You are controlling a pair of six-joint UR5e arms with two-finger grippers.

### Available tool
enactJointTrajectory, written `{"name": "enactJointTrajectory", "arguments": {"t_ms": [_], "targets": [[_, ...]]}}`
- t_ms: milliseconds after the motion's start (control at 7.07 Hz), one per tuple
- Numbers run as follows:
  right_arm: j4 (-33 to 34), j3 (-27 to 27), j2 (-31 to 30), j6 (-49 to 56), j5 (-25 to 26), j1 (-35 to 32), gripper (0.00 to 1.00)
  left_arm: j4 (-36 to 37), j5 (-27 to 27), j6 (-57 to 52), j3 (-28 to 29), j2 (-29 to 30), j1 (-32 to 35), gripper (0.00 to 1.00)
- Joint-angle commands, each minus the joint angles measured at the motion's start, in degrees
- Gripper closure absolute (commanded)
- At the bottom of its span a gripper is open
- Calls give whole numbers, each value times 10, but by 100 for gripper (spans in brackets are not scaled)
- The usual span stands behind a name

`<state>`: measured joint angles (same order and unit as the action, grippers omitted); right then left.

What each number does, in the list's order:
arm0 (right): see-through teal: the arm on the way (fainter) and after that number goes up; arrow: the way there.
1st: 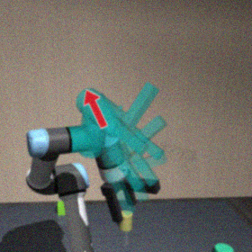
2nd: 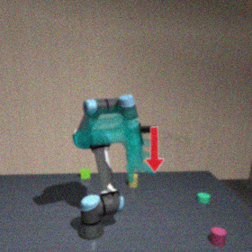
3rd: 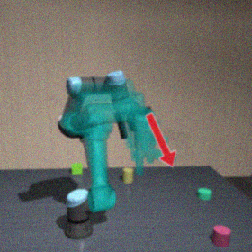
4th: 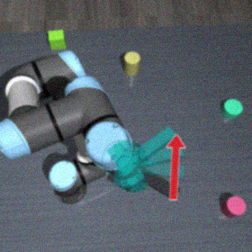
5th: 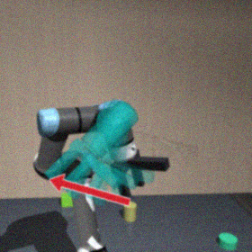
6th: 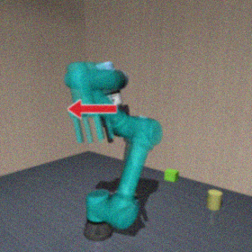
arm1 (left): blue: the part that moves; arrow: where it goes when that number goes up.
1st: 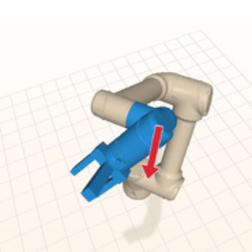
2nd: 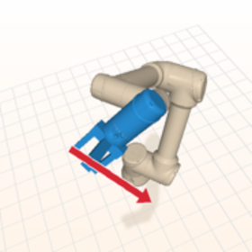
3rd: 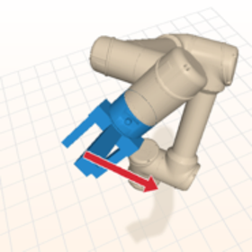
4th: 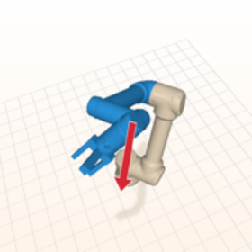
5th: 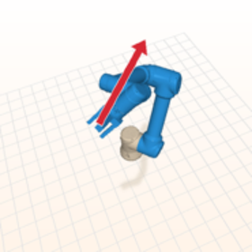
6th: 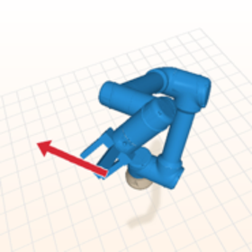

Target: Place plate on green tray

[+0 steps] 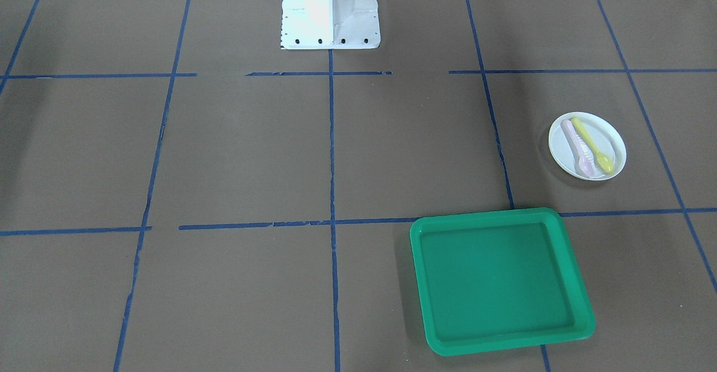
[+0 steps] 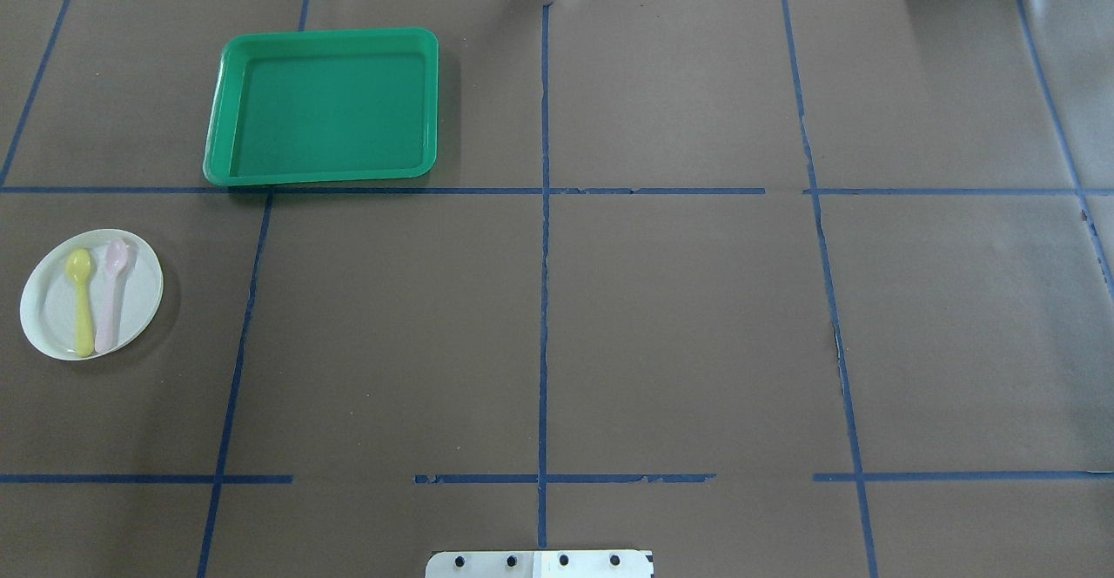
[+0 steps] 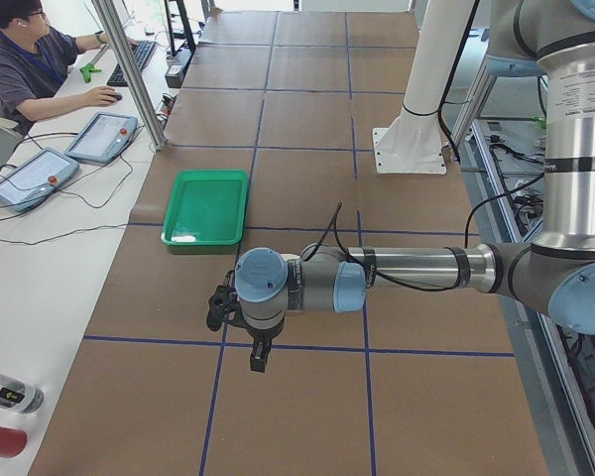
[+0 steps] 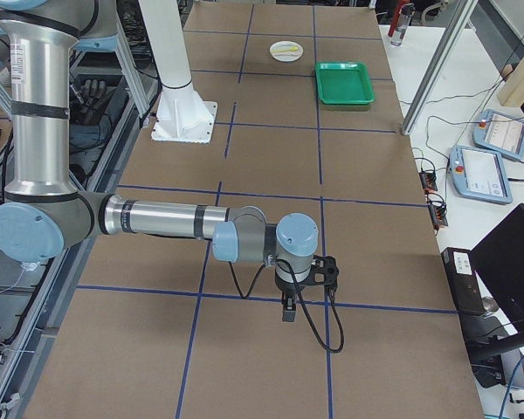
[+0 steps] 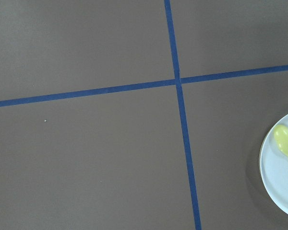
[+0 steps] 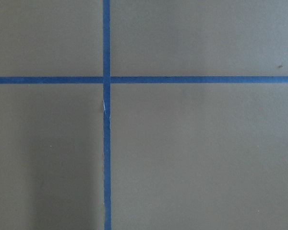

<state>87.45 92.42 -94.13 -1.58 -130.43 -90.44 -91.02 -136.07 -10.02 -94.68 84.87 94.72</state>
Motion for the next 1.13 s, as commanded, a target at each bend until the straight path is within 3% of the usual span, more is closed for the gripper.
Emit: {"name": "enactJointTrajectory", "arguments": {"t_ms": [0, 566, 849, 991], "targets": [[0, 0, 0, 0, 0, 0, 0, -3, 0, 0, -2, 2, 1, 0], [0, 0, 0, 0, 0, 0, 0, -29, 10, 44, -16, 2, -6, 0], [0, 0, 0, 0, 0, 0, 0, -116, 11, 174, -29, -15, -36, 0], [0, 0, 0, -1, 0, 0, 0, -195, 11, 244, -32, -54, -78, 0]]}}
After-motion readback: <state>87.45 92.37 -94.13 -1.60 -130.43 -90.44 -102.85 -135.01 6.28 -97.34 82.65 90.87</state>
